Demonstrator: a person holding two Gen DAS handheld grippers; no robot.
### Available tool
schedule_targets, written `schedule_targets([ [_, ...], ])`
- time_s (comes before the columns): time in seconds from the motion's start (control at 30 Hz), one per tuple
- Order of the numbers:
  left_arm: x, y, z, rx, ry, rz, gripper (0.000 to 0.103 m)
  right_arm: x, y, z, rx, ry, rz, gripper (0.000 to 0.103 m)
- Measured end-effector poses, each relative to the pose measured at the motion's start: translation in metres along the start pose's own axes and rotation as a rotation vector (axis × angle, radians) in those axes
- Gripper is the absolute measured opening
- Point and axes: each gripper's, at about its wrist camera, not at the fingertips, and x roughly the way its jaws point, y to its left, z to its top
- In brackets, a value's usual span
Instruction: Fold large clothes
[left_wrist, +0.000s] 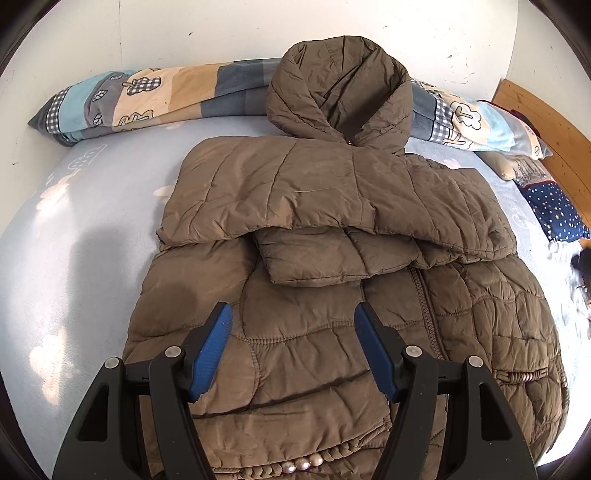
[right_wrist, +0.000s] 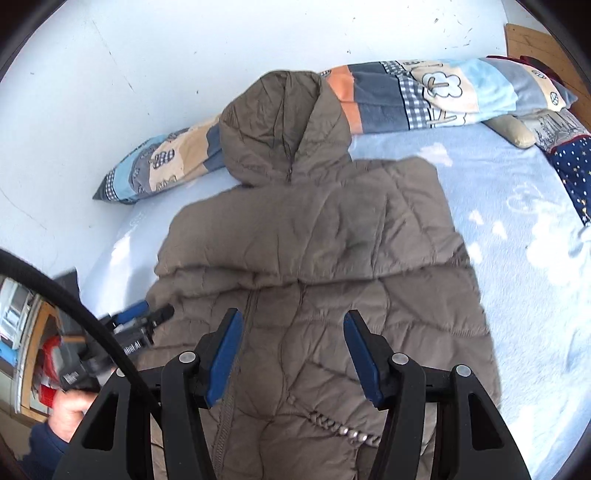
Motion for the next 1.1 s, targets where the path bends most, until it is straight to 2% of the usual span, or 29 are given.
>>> schedule_targets([
  [0.2, -0.002, 0.005, 0.000, -0.004, -0.003, -0.012, 0.068, -0.006, 0.001, 0.087, -0.012, -0.044, -0.026, 0.062],
  [0.3, -0.002, 0.011, 0.003, -0.013, 0.014, -0.032, 0.068, 0.007, -0.005, 0.140, -0.010, -0.061, -0.036, 0.062],
  [0.43, -0.010, 0.031, 0.028, -0.035, -0.010, -0.078, 0.068, 0.040, -0.015, 0.201, -0.021, -0.066, -0.046, 0.062],
  [0.53, 0.003, 0.047, 0.072, -0.063, 0.006, -0.110, 0.069, 0.069, -0.021, 0.234, -0.026, -0.058, -0.061, 0.062],
  [0.67, 0.036, 0.051, 0.148, -0.032, 0.030, -0.145, 0.069, 0.110, -0.027, 0.271, -0.058, -0.040, -0.090, 0.062],
  [0.77, 0.058, 0.044, 0.203, 0.029, -0.018, -0.063, 0.071, 0.138, -0.037, 0.294, -0.054, -0.042, -0.118, 0.062],
  [0.87, 0.083, 0.040, 0.247, 0.050, -0.048, -0.053, 0.076, 0.160, -0.048, 0.318, -0.042, -0.051, -0.109, 0.067],
  [0.97, 0.109, 0.045, 0.290, -0.003, -0.091, -0.071, 0.076, 0.181, -0.053, 0.337, -0.052, -0.069, -0.135, 0.069],
  [1.1, 0.147, 0.047, 0.332, -0.061, -0.100, -0.081, 0.077, 0.210, -0.059, 0.352, -0.043, -0.075, -0.136, 0.071],
])
